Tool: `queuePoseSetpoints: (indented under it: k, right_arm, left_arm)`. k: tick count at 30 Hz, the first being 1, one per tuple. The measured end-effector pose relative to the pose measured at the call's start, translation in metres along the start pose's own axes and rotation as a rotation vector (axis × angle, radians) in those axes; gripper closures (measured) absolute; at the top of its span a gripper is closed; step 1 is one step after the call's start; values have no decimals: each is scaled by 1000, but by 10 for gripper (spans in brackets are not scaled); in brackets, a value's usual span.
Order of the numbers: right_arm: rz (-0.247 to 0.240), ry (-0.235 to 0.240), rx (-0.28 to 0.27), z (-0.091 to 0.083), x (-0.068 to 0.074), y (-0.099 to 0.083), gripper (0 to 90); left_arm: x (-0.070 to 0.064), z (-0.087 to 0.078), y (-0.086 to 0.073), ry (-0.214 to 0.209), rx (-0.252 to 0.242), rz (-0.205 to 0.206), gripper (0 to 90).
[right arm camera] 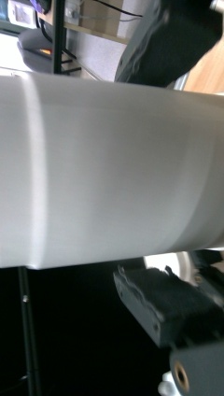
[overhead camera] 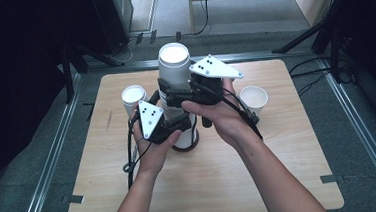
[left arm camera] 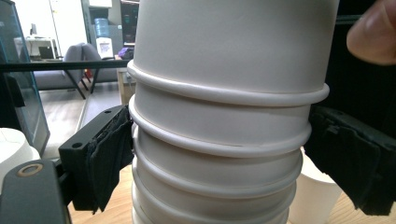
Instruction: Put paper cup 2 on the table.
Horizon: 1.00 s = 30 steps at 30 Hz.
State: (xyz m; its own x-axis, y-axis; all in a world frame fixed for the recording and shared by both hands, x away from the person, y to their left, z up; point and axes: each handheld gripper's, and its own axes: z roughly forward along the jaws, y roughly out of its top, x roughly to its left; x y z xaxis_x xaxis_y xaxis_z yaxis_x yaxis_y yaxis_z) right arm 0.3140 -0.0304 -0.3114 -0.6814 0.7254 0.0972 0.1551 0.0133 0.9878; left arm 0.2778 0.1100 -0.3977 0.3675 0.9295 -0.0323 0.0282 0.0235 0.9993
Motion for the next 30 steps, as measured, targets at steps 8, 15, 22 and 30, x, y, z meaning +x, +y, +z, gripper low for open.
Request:
queuePoseSetpoints:
  k: [8,15,22,30]
  right_arm:
    - [15,-3,48,7,-7,-20,48]
    - [-9,2,29,9,-6,-20,116]
    - [-33,-10,13,7,-4,-13,137]
    - [-29,-19,-29,4,-2,-3,160]
  left_arm:
    - [0,0,0,-1,0,2,87]
    - [1,0,0,-6,-2,4,87]
    - [1,-1,-1,-8,-5,0,90]
    - [1,-1,-1,-6,-5,-2,90]
